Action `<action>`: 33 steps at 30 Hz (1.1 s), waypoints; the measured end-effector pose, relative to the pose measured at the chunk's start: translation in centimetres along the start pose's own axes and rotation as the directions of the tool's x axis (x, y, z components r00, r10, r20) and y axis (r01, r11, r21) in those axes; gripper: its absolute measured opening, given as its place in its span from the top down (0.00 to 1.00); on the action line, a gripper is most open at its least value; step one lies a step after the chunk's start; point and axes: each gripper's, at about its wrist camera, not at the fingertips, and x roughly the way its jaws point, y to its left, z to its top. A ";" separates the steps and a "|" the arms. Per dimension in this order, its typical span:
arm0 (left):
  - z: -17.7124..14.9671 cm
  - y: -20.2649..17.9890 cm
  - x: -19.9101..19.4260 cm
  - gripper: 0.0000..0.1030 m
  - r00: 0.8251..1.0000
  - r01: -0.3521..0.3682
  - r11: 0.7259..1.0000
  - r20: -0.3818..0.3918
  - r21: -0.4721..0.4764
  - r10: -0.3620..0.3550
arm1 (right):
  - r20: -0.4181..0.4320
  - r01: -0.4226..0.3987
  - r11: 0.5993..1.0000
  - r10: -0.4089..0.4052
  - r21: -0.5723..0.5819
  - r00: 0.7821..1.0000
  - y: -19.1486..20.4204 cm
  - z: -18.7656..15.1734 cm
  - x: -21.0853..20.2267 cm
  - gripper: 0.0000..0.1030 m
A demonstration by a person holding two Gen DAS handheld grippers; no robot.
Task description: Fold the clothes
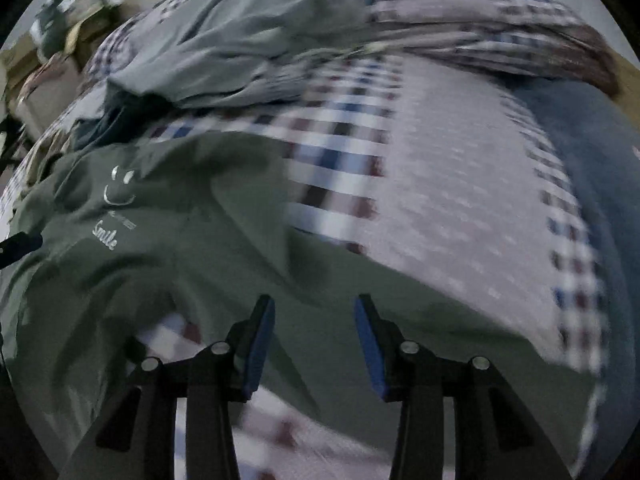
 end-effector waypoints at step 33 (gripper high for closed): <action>5.1 4.4 -11.7 0.40 0.970 0.025 0.997 0.242 -0.068 -0.008 | 0.291 -0.057 0.931 -0.053 0.360 0.955 11.9 -4.6 -8.5 0.48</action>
